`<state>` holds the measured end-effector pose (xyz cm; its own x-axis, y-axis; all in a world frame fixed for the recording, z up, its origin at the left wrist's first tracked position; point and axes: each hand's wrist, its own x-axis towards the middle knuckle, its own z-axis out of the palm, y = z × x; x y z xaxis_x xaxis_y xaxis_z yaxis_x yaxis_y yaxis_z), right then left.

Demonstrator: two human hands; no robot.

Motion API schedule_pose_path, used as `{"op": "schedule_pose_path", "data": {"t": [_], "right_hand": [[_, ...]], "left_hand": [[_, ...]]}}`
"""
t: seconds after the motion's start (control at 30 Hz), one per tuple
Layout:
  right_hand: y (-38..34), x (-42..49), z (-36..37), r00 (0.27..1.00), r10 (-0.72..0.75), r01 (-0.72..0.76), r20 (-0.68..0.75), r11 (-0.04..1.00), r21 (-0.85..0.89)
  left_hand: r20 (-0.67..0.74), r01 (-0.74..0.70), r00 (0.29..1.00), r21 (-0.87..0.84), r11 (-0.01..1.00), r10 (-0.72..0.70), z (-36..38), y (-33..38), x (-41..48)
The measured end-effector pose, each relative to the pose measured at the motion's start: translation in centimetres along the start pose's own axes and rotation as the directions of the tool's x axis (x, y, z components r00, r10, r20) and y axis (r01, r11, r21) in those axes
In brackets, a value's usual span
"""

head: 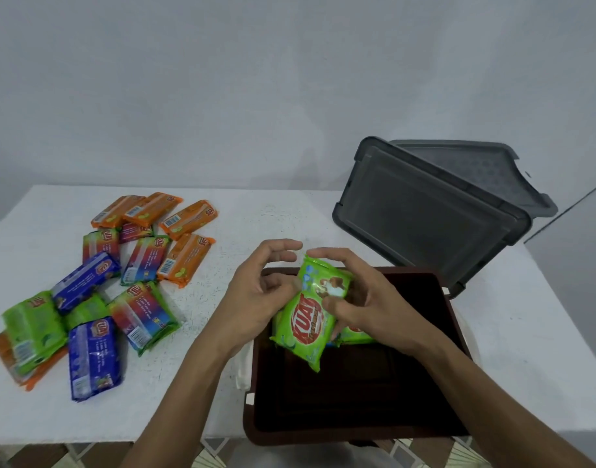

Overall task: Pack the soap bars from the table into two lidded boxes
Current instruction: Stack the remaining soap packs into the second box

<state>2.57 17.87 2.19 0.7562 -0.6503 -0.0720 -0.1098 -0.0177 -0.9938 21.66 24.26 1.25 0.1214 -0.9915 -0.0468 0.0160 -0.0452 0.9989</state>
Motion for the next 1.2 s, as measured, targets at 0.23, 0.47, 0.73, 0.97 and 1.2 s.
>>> {"op": "schedule_pose_path", "data": {"t": [0.23,0.47,0.73,0.97,1.2], "right_hand": [[0.9,-2.5,-3.3,0.979,0.139,-0.148,-0.149,0.988,-0.053],[2.9,-5.3,-5.5,0.904,0.207,-0.269,-0.375,0.956,-0.121],[4.6,-4.9,-5.8,0.873,0.262,-0.438,-0.410,0.791,-0.427],[7.0,-4.2,-4.3,0.888,0.197,-0.456,-0.415,0.476,-0.752],[5.1,-2.8,-2.1,0.933,0.036,-0.349,-0.357,0.320,-0.881]], "left_hand": [[-0.089,-0.114,0.982,0.435,0.893,0.168,-1.4,-1.4,0.2],[-0.099,-0.207,0.941,0.590,0.781,0.324,-2.2,-3.7,-1.1],[-0.113,-0.173,0.943,0.636,0.752,0.313,-1.8,-4.4,-1.9],[-0.083,-0.201,0.936,0.674,0.711,0.343,-1.3,-4.9,-2.3],[-0.108,-0.206,0.925,0.665,0.718,0.365,-1.7,-5.6,-3.5]]}}
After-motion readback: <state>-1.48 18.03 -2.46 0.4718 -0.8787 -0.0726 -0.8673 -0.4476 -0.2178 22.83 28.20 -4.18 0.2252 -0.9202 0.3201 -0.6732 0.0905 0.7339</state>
